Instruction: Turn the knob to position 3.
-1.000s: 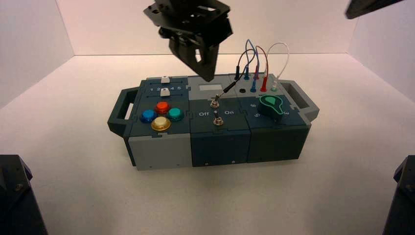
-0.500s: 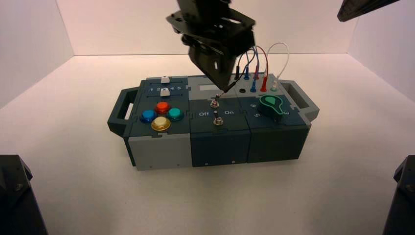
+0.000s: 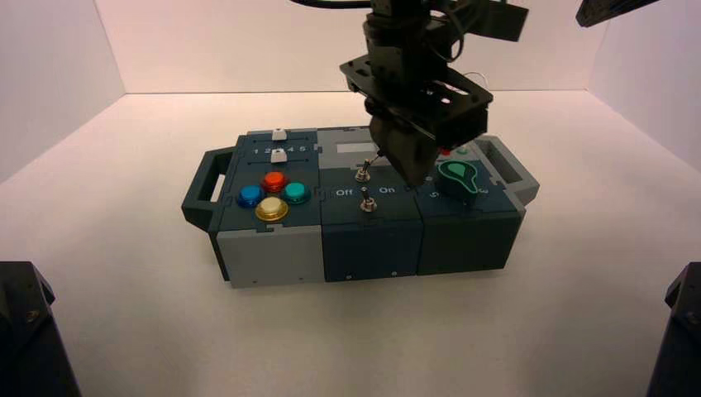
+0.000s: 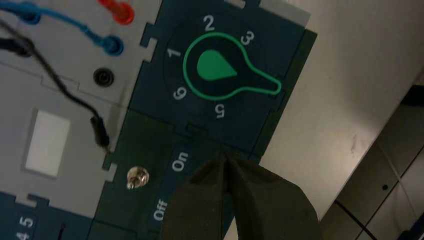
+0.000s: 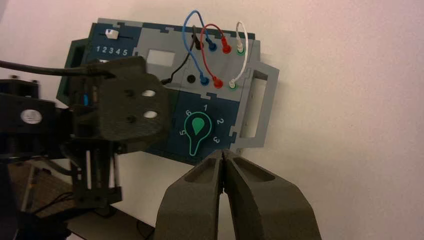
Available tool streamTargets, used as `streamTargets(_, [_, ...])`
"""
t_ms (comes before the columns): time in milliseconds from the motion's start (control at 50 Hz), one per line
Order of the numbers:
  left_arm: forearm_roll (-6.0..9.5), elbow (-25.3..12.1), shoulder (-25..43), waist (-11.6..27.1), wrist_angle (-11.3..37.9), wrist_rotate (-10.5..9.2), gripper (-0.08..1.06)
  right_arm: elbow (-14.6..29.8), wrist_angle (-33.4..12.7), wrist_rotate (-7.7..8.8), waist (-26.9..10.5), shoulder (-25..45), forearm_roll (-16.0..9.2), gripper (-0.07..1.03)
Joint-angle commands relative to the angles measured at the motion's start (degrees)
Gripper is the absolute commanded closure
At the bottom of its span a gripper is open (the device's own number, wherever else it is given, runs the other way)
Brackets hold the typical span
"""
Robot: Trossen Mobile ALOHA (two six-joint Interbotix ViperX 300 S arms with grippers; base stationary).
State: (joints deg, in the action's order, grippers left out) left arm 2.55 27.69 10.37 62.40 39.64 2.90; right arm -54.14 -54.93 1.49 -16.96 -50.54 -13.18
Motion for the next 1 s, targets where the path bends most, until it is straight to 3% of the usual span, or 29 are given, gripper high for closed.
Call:
streamTargets(20, [0.09,-2.20,-0.26,0.79,-0.26,0.00,1.01,0.88,0.35,0.00,-0.18,-0.09,-0.18,0.99])
streamTargets(1000, [0.09,-8.09,5.89,2.29,-0.09,0.18,1.01,0.79,0.79,0.00,-0.18,0.18,0.18,0.99])
